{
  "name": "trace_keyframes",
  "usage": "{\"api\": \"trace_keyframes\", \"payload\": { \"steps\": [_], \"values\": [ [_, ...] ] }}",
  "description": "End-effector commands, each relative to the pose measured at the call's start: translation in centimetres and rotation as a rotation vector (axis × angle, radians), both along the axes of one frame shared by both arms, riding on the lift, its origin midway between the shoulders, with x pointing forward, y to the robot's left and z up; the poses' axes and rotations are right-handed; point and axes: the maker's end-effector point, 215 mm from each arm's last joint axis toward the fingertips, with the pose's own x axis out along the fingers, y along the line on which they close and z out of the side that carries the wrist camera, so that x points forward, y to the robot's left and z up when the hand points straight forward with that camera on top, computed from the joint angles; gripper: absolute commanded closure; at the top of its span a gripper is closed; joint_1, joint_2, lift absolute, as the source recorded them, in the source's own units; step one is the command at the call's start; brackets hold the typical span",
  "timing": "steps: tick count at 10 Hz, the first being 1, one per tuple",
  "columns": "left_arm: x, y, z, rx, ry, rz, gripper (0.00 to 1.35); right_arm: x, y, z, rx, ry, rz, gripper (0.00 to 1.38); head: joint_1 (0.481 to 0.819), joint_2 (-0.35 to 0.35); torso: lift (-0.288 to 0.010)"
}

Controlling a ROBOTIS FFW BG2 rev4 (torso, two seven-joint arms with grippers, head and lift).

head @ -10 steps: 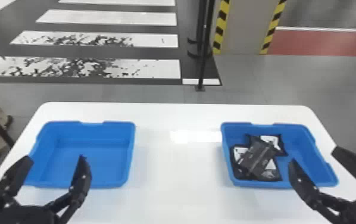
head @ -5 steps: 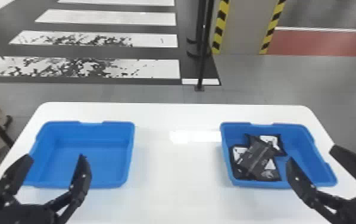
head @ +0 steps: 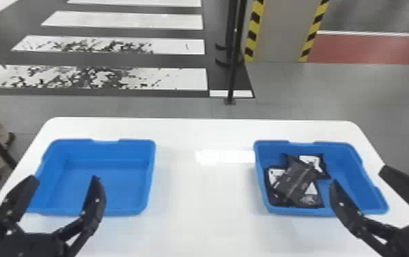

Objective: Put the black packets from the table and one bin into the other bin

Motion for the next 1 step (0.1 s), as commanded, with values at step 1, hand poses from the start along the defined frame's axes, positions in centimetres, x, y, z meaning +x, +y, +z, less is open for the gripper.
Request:
{"api": "trace_keyframes", "payload": {
  "steps": [1],
  "values": [
    [0.0, 0.0, 0.03, 0.0, -0.001, 0.0, 0.1, 0.02, -0.03, 0.01, 0.0, 0.0, -0.002, 0.19, 0.695, -0.041, -0.11]
  ]
}}
